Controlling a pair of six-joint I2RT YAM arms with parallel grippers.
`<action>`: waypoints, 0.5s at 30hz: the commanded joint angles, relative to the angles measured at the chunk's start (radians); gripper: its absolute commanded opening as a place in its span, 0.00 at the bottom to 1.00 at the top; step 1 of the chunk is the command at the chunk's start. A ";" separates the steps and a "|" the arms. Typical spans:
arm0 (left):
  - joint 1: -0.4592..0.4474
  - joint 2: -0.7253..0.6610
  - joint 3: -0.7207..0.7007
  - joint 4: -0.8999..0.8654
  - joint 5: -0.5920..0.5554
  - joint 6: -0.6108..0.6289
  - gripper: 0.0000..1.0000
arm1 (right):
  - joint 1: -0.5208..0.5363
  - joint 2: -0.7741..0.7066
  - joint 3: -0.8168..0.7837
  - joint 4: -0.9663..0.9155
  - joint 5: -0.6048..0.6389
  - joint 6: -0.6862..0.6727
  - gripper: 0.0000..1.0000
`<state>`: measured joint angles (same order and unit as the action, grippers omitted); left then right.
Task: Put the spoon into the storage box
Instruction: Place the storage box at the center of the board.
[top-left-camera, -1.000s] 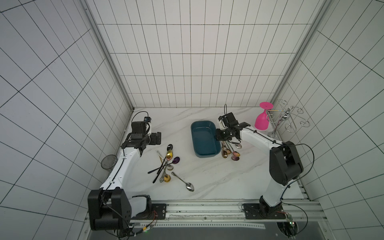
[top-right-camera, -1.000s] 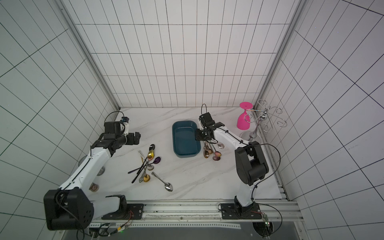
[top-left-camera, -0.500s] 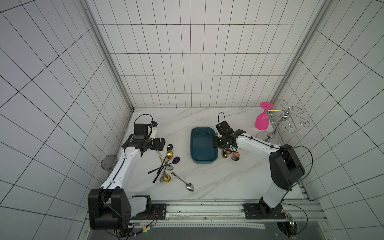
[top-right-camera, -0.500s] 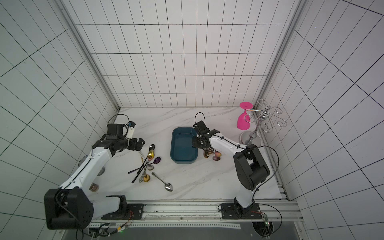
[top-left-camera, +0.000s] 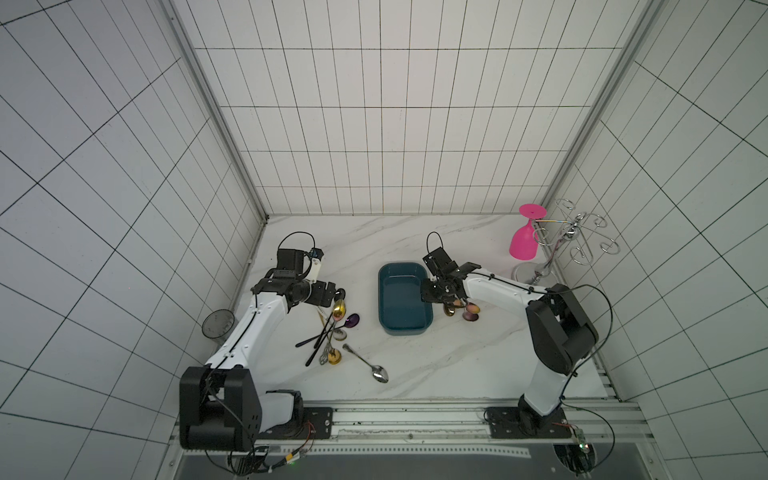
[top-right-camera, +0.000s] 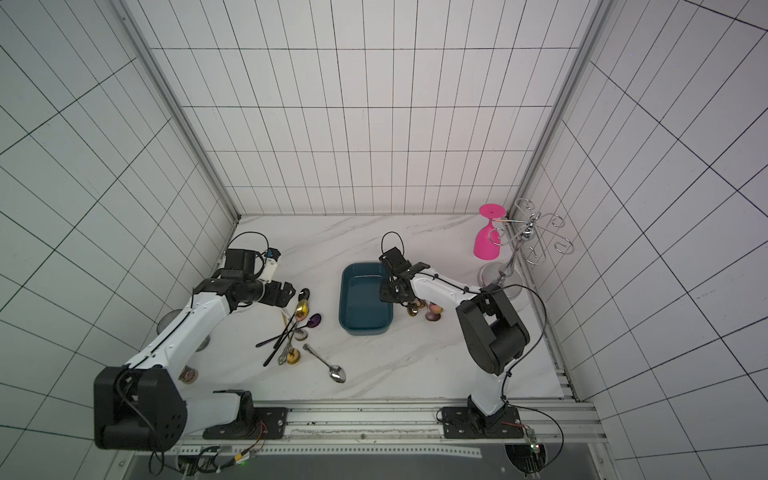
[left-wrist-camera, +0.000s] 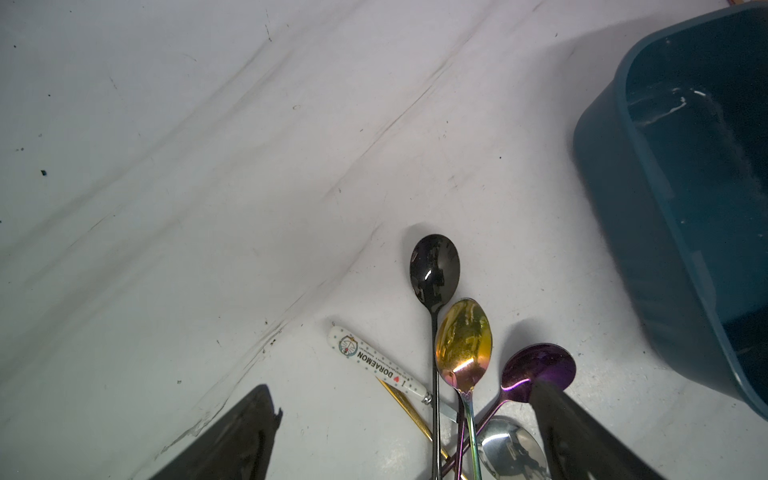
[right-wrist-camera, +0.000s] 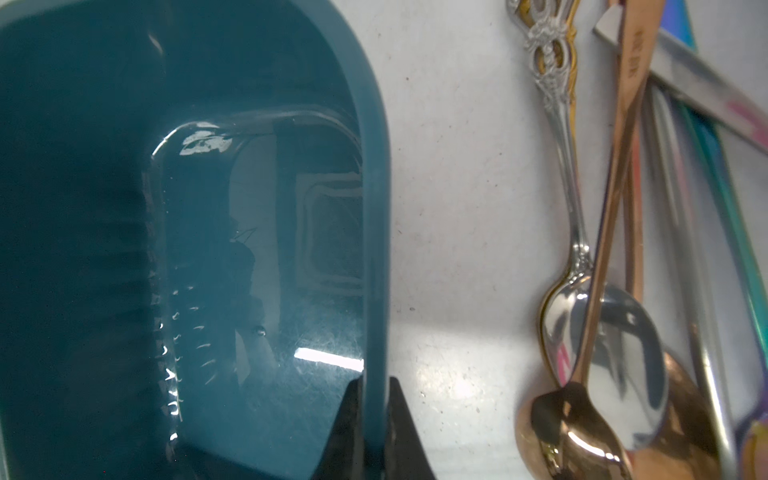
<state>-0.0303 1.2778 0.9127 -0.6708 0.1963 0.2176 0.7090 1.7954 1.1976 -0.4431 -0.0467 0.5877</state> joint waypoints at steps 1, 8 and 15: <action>-0.003 0.013 -0.004 0.012 0.011 -0.005 0.97 | 0.006 0.010 0.046 -0.075 0.036 -0.013 0.14; -0.004 0.026 -0.005 0.030 0.015 -0.007 0.97 | -0.010 -0.046 0.145 -0.214 0.139 -0.074 0.23; -0.011 0.029 -0.008 0.040 0.022 -0.012 0.97 | -0.092 -0.069 0.187 -0.284 0.171 -0.108 0.27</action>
<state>-0.0341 1.3048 0.9127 -0.6609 0.2035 0.2096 0.6575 1.7531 1.3571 -0.6571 0.0788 0.5049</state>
